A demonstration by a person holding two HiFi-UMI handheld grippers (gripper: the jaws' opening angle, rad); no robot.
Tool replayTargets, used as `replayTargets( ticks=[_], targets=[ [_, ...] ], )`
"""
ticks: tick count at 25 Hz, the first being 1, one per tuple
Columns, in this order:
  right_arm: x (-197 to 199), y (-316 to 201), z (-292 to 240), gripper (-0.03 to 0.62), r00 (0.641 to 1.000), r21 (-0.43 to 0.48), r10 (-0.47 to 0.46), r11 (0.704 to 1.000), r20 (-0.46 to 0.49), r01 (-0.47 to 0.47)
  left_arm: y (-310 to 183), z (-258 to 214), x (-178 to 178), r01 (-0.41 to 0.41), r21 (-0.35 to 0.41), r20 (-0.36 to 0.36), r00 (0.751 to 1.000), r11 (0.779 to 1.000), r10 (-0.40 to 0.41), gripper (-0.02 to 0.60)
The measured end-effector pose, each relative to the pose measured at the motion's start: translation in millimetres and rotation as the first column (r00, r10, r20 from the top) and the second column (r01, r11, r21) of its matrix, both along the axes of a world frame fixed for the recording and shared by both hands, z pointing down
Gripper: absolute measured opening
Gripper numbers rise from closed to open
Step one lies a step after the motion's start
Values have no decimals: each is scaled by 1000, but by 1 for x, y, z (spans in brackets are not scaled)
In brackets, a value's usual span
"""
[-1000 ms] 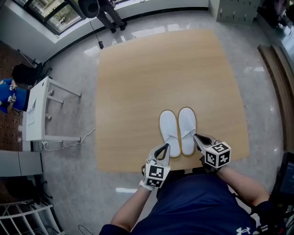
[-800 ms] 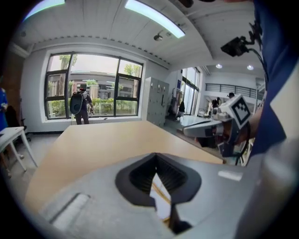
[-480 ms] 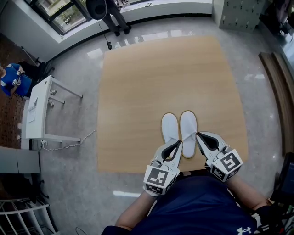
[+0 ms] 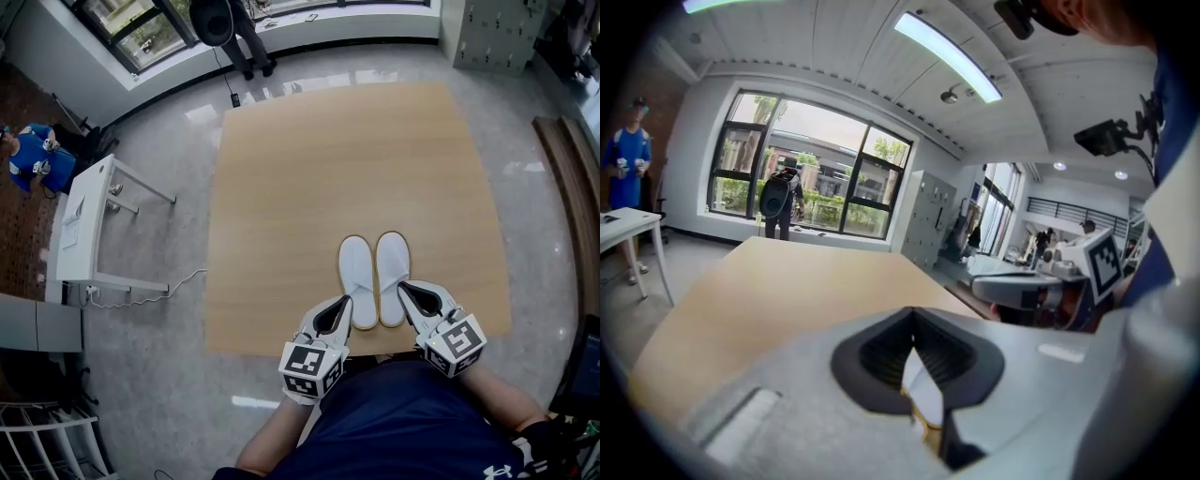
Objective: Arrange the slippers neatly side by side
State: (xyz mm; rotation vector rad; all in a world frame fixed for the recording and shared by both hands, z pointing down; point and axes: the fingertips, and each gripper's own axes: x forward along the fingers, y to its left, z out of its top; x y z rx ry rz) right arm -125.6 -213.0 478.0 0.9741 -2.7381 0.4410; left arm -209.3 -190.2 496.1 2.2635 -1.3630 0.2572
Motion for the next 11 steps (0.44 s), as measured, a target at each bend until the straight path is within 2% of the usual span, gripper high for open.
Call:
replayTargets(
  ticks=[4, 11],
  targets=[
    [-18, 5, 1, 11, 999, 12, -43, 999, 2, 43, 2, 2, -5, 19, 4, -15, 1000, 1000, -19, 3],
    [-35, 5, 5, 11, 999, -2, -38, 999, -3, 38, 14, 10, -22, 12, -26, -34, 999, 1000, -13, 3]
  ],
)
